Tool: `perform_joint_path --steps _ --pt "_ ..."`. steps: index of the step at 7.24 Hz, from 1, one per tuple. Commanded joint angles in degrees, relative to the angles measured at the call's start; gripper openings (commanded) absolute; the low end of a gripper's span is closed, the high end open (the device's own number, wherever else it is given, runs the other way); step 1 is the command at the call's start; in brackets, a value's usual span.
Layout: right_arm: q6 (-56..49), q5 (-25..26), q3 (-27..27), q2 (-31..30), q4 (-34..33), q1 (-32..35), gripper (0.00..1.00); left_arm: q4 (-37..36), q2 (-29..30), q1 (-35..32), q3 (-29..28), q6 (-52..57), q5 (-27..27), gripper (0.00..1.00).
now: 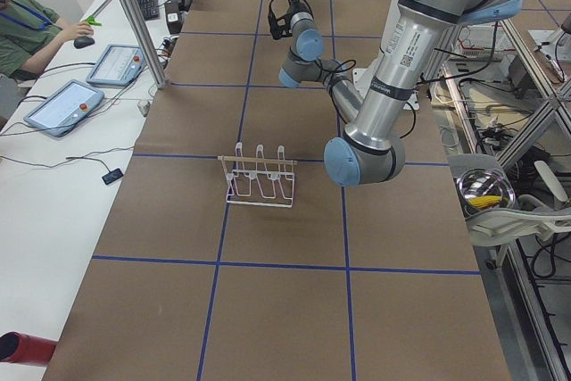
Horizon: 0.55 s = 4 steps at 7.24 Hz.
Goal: Hang cup on cup holder
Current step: 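Carry the cup toward the left gripper while the left arm swings in to meet it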
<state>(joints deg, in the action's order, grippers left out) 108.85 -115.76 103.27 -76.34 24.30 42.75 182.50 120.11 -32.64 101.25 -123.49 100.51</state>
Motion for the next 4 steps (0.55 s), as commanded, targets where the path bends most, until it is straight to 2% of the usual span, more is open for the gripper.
perform_joint_path --steps 1,4 --pt "-0.3 1.15 -0.61 1.55 -0.74 -3.02 0.0 -1.8 2.83 3.19 0.0 0.1 -2.86 0.98" --pt "-3.29 1.33 -1.67 1.55 -1.53 -5.57 0.0 -1.98 3.72 3.55 -0.09 0.09 -2.86 0.98"
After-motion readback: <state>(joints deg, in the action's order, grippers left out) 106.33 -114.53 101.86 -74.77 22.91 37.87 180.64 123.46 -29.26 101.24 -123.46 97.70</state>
